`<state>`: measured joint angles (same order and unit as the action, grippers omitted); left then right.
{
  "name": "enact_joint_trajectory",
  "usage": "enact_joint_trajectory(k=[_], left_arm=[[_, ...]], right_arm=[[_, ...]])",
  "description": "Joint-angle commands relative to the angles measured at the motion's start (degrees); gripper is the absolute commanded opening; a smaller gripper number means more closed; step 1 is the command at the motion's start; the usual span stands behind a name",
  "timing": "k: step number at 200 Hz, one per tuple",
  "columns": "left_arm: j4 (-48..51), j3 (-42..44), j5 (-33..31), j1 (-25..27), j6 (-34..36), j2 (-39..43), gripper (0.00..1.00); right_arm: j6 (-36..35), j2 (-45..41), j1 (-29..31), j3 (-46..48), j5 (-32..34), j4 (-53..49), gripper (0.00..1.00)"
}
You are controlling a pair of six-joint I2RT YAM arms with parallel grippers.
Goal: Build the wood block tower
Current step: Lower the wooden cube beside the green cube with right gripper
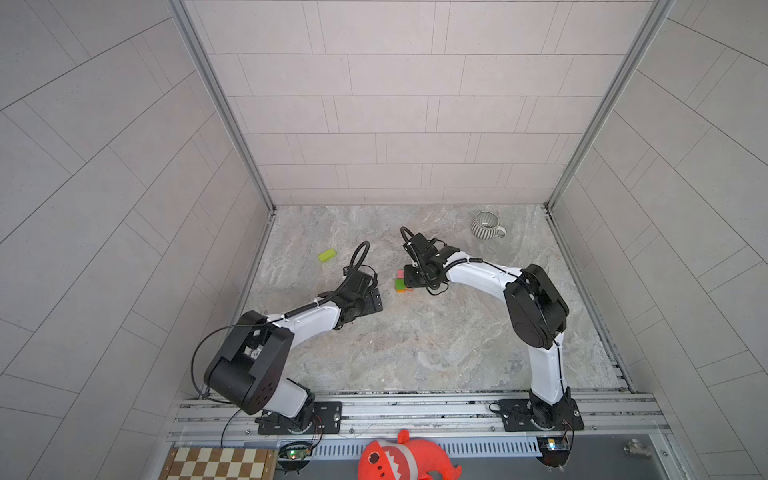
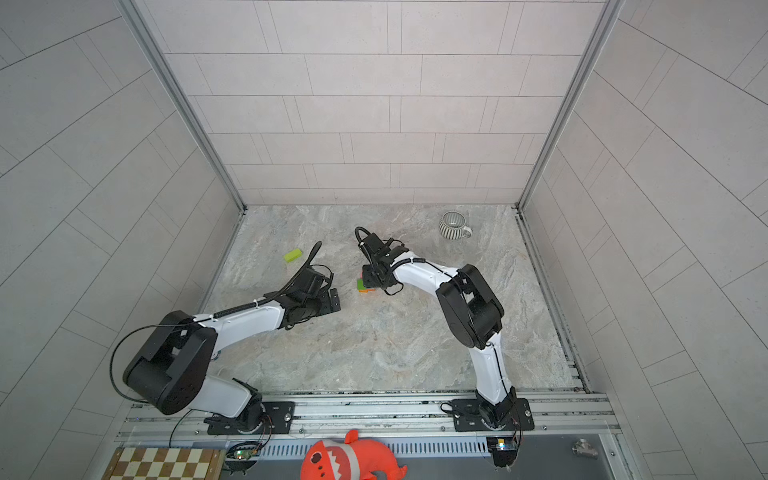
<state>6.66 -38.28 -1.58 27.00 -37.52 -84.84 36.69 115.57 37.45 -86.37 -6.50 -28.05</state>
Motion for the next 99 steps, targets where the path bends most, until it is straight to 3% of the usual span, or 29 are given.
enact_joint_trajectory(k=[1,99], left_arm=[[-0.76,0.32,-0.40,-0.31,-0.10,-0.72,1.00],[-0.34,0.01,-0.43,-0.37,-0.07,-0.74,1.00]], right_arm=[[0.50,0.10,0.11,-1.52,0.26,-0.60,0.42],[-0.74,-1.80,0.14,-2.92,1.40,-3.21,0.50]])
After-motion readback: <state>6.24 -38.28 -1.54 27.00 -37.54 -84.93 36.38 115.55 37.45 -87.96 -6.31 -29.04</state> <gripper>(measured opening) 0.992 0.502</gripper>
